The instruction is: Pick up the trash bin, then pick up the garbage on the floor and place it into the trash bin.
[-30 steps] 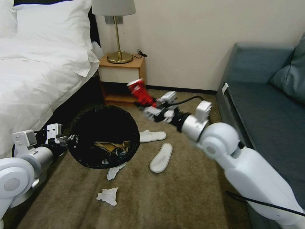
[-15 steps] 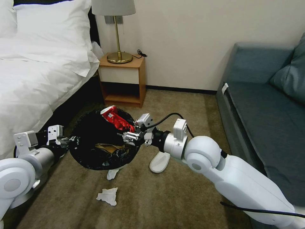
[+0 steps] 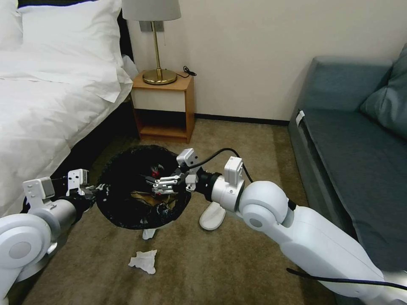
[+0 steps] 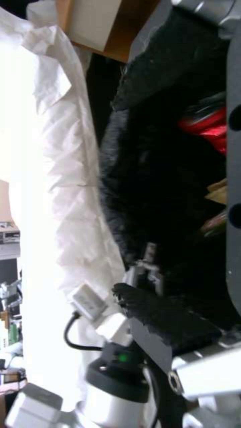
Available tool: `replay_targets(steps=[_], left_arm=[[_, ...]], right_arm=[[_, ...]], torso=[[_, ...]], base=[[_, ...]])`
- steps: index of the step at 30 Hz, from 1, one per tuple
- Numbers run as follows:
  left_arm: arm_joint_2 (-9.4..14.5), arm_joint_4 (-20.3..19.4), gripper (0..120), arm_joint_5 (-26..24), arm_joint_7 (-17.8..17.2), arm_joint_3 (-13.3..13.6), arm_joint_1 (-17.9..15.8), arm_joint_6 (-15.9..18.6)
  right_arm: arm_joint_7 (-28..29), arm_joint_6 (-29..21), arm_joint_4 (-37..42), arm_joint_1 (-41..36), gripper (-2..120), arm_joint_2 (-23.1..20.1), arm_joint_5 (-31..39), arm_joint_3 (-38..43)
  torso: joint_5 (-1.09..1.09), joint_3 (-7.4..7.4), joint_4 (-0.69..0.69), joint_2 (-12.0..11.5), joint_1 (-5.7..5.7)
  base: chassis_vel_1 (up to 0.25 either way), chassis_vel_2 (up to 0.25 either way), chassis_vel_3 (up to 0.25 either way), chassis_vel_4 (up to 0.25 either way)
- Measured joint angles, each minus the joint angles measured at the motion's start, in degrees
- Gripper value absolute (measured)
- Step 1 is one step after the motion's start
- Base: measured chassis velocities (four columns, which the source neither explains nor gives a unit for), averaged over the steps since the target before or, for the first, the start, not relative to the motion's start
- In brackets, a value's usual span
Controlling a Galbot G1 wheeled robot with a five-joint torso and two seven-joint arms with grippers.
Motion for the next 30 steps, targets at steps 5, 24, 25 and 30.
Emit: replay_targets(steps=[5,24,25,30], left_arm=[[-0.2,0.0,2,0.3,0.1,0.0,0.2,0.0],[-0.6,3.2,2,0.1,0.1,-2.7,-1.8,0.0],[-0.6,3.2,2,0.1,0.1,-2.7,-1.8,0.0],[-0.7,3.3,2,-0.7,-0.7,-4.0,-2.1,0.0]], right_arm=[[0.6,0.0,0.1,0.4,100,0.4,0.8,1.3],[3.2,-1.6,-7.4,0.7,100,-2.7,5.0,19.3],[3.2,-1.6,-7.4,0.7,100,-2.7,5.0,19.3],[1.1,-1.1,-11.4,-5.0,100,-5.7,2.7,21.8]], torso=[[0.00,0.00,0.00,0.0,0.00],[0.01,0.00,0.00,0.0,0.00],[0.01,0.00,0.00,0.0,0.00],[0.01,0.00,-0.01,0.0,0.00]], base=[[0.000,0.000,0.000,0.000],[0.000,0.000,0.000,0.000],[0.000,0.000,0.000,0.000],[0.000,0.000,0.000,0.000]])
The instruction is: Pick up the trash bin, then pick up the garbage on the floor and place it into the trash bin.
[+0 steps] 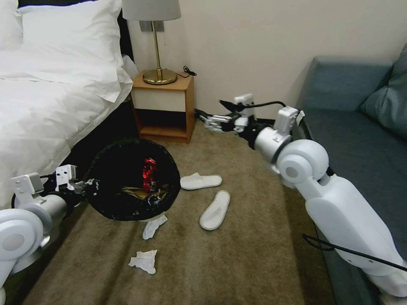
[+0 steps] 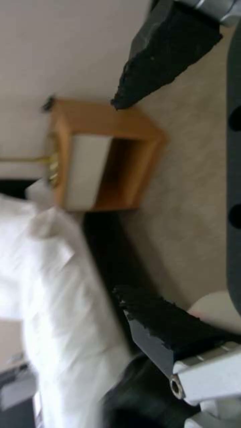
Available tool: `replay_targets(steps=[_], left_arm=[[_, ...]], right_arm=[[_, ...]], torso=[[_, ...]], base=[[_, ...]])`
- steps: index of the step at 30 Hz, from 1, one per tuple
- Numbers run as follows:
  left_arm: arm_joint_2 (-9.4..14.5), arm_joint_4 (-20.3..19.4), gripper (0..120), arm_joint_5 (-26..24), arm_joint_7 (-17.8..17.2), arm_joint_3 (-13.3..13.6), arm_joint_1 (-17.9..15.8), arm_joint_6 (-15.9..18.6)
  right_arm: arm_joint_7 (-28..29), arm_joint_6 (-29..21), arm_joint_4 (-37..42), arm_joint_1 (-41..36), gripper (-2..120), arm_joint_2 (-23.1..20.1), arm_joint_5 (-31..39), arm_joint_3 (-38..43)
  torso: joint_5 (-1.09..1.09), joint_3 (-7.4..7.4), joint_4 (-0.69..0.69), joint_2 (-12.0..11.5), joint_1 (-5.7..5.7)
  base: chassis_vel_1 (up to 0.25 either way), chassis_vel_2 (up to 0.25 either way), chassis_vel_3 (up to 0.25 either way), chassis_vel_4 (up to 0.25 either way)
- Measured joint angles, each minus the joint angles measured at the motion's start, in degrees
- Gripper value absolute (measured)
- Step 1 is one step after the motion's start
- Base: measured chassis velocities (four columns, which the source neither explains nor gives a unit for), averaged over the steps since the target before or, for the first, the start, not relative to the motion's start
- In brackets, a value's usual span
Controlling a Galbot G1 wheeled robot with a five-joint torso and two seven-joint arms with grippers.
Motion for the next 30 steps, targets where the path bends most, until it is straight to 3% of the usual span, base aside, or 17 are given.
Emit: replay_targets(steps=[7,10,18,21,24,25,28,30], left_arm=[[0.2,1.0,2,-1.1,-0.5,-1.1,-2.3,0.0],[1.0,1.7,2,-2.9,-1.5,-1.8,-4.3,0.0],[1.9,1.5,2,-4.3,-2.2,-2.2,-5.3,0.0],[2.2,1.4,2,-4.5,-2.0,-2.2,-5.3,0.0],[2.5,1.0,2,-4.7,-1.9,-2.2,-5.2,0.0],[2.5,1.0,2,-4.7,-1.9,-2.2,-5.2,0.0],[2.5,0.4,2,-4.7,-1.8,-2.1,-4.6,0.0],[2.5,0.3,2,-4.7,-1.8,-2.0,-4.4,0.0]], right_arm=[[0.4,0.9,-4.0,-5.0,100,-0.2,-4.2,-1.2],[-1.8,1.1,-8.8,-6.6,100,0.8,-7.8,-4.4],[-6.3,4.5,-17.1,-8.2,100,3.3,-15.4,-11.1],[-10.7,6.8,-19.7,-8.2,100,3.9,-17.2,-13.7],[-21.3,11.9,-25.1,-6.5,100,5.3,-21.2,-16.2],[-21.3,11.9,-25.1,-6.5,100,5.3,-21.2,-16.2],[-29.4,13.6,-28.3,-5.0,100,7.5,-23.5,-16.9],[-31.9,13.9,-29.4,-4.5,100,8.5,-24.0,-17.5]], torso=[[-0.01,0.00,0.01,0.0,0.00],[-0.01,0.00,0.02,0.0,0.00],[-0.01,0.00,0.02,0.0,0.00],[-0.02,0.00,0.01,0.0,0.00],[-0.02,0.00,0.01,0.0,0.00],[-0.02,0.00,0.01,0.0,0.00],[-0.02,0.00,0.02,0.0,0.00],[-0.03,0.00,0.01,0.0,0.00]], base=[[0.000,0.000,0.000,0.000],[0.000,0.000,0.000,0.000],[0.000,0.000,0.000,0.000],[0.000,0.000,0.000,0.000],[0.000,0.000,0.000,0.000],[0.000,0.000,0.000,0.000],[0.000,0.000,0.000,0.000],[0.000,0.000,0.000,0.000]])
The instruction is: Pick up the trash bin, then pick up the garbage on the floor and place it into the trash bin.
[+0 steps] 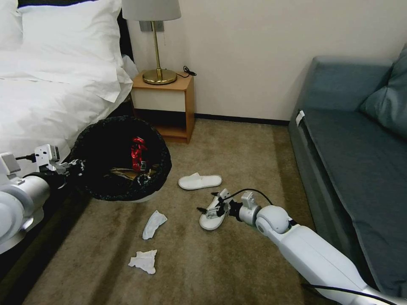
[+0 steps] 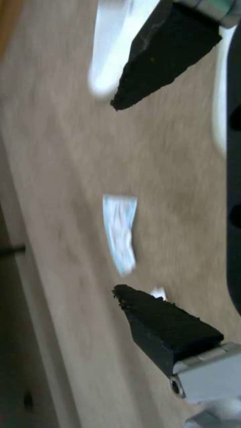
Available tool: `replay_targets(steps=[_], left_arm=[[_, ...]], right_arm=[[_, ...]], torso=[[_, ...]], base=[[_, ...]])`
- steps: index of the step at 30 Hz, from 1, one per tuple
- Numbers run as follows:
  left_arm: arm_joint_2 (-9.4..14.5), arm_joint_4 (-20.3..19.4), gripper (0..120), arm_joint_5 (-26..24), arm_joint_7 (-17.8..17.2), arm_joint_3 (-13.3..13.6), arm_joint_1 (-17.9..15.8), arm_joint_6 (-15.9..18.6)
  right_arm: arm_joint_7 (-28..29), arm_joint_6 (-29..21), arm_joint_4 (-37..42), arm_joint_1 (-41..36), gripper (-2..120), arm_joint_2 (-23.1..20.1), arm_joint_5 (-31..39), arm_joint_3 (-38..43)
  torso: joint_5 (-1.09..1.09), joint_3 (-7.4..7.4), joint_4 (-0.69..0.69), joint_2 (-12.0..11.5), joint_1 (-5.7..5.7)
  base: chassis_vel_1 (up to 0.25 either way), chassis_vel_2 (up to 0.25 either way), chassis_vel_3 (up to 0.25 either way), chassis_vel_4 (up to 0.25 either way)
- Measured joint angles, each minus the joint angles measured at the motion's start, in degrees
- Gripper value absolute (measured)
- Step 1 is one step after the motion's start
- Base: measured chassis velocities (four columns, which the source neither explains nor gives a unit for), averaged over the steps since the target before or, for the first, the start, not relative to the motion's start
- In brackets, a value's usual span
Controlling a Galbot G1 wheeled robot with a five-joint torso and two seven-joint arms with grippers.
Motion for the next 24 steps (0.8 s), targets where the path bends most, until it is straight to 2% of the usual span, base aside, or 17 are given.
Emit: replay_targets(steps=[4,9,10,24], left_arm=[[0.1,-0.4,2,0.1,0.0,0.2,0.4,0.0],[0.2,-0.8,2,0.1,0.1,0.6,0.6,0.0],[0.2,-1.1,2,0.2,0.1,0.7,0.8,0.0],[-0.4,-1.7,2,1.2,0.4,1.7,1.2,0.0]], right_arm=[[-4.2,1.6,-3.4,0.8,100,3.2,-3.1,-1.8],[-5.3,2.7,-6.8,1.3,100,6.2,-5.8,-3.9],[-5.9,3.4,-9.6,1.8,100,8.3,-7.1,-5.0],[-7.6,7.4,-20.6,3.7,100,13.3,-14.6,-7.1]], torso=[[0.00,0.00,0.00,0.0,0.00],[0.00,0.00,0.01,0.0,0.00],[0.01,0.00,0.00,0.0,0.00],[0.01,0.00,0.00,0.0,0.00]], base=[[0.000,0.000,0.000,0.000],[0.000,0.000,0.000,0.000],[0.000,0.000,0.000,0.000],[0.000,0.000,0.000,0.000]])
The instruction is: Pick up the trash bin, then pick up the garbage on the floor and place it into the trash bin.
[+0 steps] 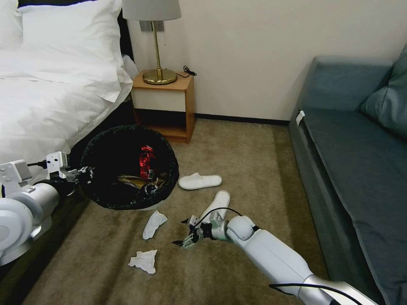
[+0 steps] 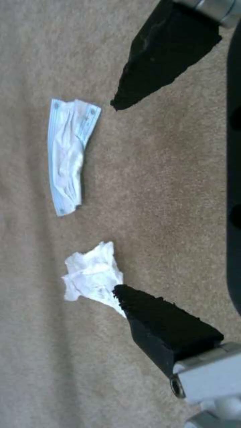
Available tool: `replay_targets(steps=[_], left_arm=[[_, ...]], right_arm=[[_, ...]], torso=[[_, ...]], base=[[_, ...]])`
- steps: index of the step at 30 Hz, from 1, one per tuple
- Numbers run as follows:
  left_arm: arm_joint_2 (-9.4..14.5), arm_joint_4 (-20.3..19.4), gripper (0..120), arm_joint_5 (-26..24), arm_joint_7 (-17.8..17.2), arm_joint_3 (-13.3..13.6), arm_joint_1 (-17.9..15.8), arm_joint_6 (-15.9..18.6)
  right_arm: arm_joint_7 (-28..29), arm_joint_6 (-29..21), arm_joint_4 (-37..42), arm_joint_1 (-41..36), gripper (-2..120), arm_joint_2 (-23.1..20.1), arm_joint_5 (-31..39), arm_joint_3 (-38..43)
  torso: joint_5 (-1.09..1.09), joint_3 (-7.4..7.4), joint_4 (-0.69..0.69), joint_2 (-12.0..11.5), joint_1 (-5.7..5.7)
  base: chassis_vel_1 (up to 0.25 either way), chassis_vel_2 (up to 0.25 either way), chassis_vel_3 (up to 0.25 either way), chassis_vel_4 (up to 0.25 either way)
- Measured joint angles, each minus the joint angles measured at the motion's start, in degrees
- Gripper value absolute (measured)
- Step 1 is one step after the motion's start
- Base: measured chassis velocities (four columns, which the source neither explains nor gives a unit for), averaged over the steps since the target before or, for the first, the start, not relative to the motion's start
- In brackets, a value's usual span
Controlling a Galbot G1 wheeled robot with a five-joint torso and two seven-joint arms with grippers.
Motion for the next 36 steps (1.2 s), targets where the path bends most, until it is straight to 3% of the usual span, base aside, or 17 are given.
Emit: replay_targets(steps=[21,36], left_arm=[[-0.4,-0.9,2,0.0,0.0,0.0,0.5,0.0],[0.1,-1.5,2,-0.3,-0.3,-0.1,0.9,0.0]], right_arm=[[-1.0,2.7,-6.5,2.3,100,5.7,-1.8,-4.2],[-2.0,7.8,-16.4,4.2,100,12.4,-5.9,-5.5]], torso=[[-0.01,0.00,0.00,0.0,0.00],[0.00,0.00,0.00,0.0,0.00]], base=[[0.000,0.000,0.000,0.000],[0.000,0.000,0.000,0.000]])
